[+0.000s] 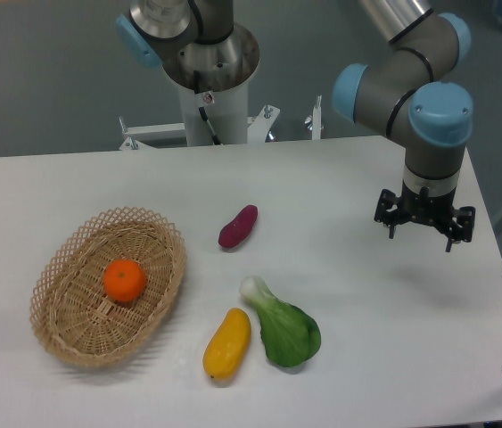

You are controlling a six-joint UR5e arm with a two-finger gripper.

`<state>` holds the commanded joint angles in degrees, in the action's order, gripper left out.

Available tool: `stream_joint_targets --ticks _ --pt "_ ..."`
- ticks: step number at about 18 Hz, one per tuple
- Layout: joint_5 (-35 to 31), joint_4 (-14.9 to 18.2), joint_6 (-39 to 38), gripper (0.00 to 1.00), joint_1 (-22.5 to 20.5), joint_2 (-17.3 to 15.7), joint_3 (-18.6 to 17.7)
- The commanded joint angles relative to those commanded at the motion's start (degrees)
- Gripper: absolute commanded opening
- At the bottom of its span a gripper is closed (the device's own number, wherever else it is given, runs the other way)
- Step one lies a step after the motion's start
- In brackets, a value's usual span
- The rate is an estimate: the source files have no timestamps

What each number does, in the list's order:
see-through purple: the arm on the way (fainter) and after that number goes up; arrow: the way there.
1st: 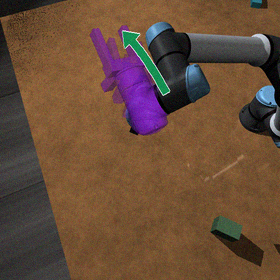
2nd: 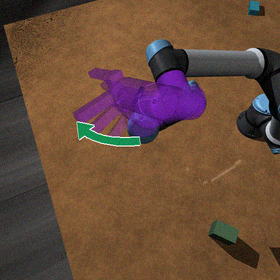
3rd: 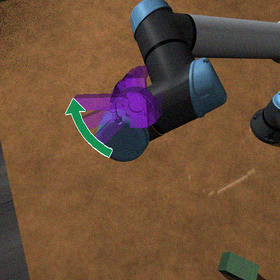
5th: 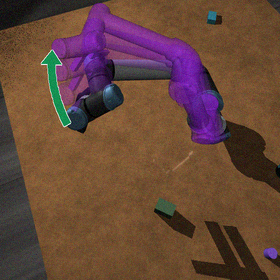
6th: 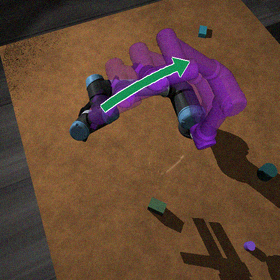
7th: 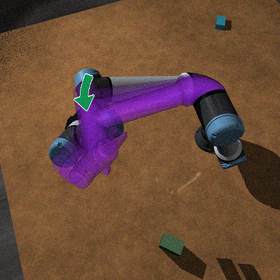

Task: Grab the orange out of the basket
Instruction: 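Move the open gripper across the table toward the orange in the wicker basket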

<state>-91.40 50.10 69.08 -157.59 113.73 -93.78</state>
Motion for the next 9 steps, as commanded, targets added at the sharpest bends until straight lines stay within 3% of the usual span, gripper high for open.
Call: stream_joint_targets --ticks 9 --pt "1.49 0.09 -3.85 1.0 3.08 -1.31 0.27"
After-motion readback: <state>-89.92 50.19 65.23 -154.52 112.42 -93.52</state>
